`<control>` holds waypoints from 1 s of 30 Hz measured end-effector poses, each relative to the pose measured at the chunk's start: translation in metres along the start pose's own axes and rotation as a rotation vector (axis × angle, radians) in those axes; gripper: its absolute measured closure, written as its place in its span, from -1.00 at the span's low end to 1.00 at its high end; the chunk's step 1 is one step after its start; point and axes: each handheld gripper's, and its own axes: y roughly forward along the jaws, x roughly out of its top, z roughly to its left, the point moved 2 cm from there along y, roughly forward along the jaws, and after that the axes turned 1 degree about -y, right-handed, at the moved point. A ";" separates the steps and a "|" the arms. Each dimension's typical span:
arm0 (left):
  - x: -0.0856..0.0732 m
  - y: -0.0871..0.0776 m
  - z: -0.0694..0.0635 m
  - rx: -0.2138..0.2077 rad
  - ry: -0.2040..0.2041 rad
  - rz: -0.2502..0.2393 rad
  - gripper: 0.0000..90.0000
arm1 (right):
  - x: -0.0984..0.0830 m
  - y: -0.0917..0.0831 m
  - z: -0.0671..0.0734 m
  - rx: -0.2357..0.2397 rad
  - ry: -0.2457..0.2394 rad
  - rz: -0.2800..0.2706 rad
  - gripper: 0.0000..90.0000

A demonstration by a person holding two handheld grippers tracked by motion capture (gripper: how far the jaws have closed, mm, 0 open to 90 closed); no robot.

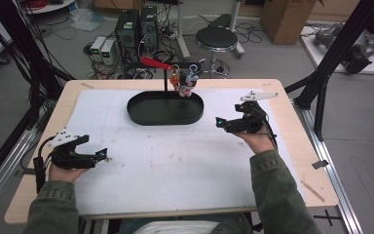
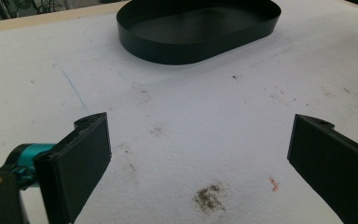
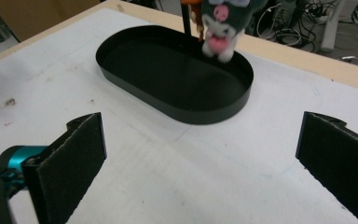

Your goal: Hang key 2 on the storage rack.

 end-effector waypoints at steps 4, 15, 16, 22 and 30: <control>0.000 0.000 0.000 0.001 -0.001 0.000 -0.86 | -0.008 -0.006 -0.002 -0.005 0.007 -0.020 -0.99; 0.000 0.000 0.000 0.003 0.003 0.008 -0.86 | -0.030 -0.023 -0.015 -0.020 0.047 -0.059 -0.99; 0.000 0.000 0.000 0.004 0.001 0.007 -0.86 | -0.031 -0.025 -0.016 -0.021 0.046 -0.067 -0.99; 0.000 -0.001 0.000 0.004 0.003 0.010 -0.86 | -0.042 -0.028 -0.018 -0.030 0.052 -0.076 -0.99; 0.000 -0.001 0.000 0.005 0.001 0.011 -0.86 | -0.060 -0.032 -0.023 -0.045 0.087 -0.105 -0.99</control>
